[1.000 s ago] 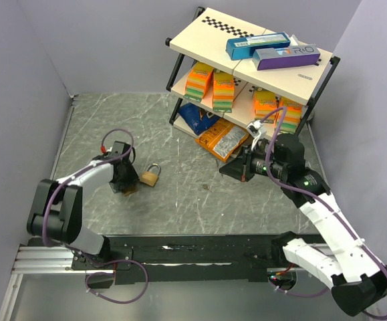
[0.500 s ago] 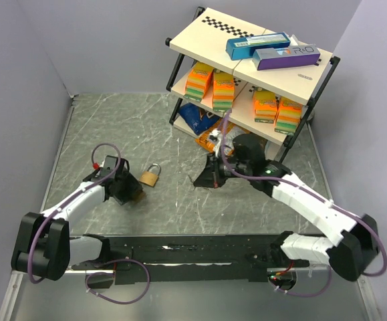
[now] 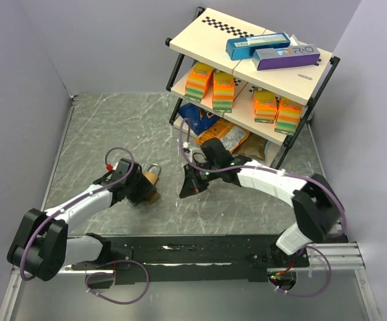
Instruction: Unlock with the key
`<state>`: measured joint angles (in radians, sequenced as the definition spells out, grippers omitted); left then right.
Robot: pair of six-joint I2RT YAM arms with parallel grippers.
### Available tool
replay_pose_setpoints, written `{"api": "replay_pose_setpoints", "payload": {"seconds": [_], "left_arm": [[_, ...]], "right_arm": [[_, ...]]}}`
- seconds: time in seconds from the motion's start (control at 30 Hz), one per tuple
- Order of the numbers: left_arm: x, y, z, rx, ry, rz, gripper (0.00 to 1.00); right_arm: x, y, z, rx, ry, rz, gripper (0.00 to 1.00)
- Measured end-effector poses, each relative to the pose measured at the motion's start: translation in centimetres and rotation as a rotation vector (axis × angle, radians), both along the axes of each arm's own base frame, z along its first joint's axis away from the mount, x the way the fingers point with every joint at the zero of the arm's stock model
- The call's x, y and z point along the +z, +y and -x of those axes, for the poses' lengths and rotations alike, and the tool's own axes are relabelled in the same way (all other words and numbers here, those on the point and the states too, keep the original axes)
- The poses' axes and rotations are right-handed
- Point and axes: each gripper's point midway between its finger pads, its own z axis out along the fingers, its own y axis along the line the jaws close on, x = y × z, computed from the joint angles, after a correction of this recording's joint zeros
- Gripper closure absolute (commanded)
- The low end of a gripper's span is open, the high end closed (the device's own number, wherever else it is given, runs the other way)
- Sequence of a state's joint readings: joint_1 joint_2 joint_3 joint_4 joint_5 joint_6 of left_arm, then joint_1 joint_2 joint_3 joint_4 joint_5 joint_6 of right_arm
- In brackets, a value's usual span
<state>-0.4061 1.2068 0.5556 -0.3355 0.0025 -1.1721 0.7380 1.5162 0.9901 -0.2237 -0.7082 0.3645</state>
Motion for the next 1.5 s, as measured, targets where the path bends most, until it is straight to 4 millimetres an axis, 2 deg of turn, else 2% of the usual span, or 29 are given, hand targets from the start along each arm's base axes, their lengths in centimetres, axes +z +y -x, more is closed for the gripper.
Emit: {"api": "replay_pose_setpoints", "payload": {"seconds": [0.23, 0.43, 0.77, 1.03, 1.5], "left_arm": [[0.2, -2.2, 0.0, -0.020, -0.016, 0.045, 0.99], [-0.2, -3.1, -0.2, -0.020, -0.011, 0.059, 0.99], [-0.4, -4.3, 0.0, -0.033, -0.002, 0.090, 0.99], [-0.5, -4.8, 0.2, -0.034, 0.008, 0.105, 0.99], [-0.6, -5.1, 0.3, -0.031, 0.011, 0.131, 0.99]], "right_arm": [[-4.6, 1.8, 0.3, 0.054, 0.129, 0.035, 1.00], [-6.8, 2.7, 1.1, 0.086, 0.194, 0.047, 1.00], [-8.5, 3.7, 1.4, 0.102, 0.226, 0.045, 1.00], [-9.9, 3.7, 1.2, 0.090, 0.234, 0.069, 1.00], [-10.4, 3.7, -0.3, 0.047, 0.185, 0.071, 1.00]]}}
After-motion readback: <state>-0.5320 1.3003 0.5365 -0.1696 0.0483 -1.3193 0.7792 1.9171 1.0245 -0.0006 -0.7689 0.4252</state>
